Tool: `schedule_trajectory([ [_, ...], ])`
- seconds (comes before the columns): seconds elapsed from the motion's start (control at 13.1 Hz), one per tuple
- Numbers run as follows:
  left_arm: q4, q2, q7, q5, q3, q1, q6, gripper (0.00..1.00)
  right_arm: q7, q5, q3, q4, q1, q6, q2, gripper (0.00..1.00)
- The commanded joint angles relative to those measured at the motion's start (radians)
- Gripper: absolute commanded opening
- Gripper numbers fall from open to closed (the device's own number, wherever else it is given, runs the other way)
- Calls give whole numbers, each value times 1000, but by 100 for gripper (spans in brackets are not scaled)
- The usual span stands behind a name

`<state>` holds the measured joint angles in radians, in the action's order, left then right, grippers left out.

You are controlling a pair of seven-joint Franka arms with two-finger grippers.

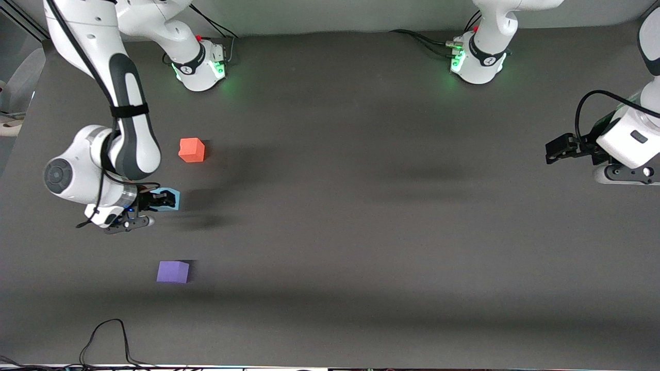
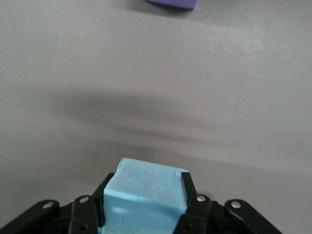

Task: Place blue block between orange and purple blocks
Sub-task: 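Carry the blue block with the right gripper between the orange and purple blocks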

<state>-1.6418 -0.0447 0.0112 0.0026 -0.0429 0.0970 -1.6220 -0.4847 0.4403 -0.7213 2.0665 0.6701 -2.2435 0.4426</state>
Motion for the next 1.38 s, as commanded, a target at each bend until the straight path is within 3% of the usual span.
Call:
schedule_trajectory([
  [0.0,-10,17,10,4,9,-8,-6,100,-107,150,0,4,23,-68,99,36],
  [0.15,-10,19,10,4,9,-5,1,100,-204,266,0,4,28,-68,142,36],
  [0.31,-10,19,10,4,9,-6,2,100,-206,273,0,4,31,-68,149,37],
  [0.38,-10,19,6,4,9,-8,2,100,-204,278,0,4,29,-68,151,55],
  [0.46,-10,17,6,2,9,-10,1,100,-193,279,0,4,31,-68,156,100],
  [0.84,-10,17,1,2,8,-10,2,100,-129,264,-10,-2,40,-53,75,100],
  [1.15,-10,19,1,2,8,-10,2,100,-25,108,-47,-57,40,10,-83,100],
  [1.3,-10,19,1,2,8,-10,1,100,125,5,-44,-174,43,161,-128,100],
])
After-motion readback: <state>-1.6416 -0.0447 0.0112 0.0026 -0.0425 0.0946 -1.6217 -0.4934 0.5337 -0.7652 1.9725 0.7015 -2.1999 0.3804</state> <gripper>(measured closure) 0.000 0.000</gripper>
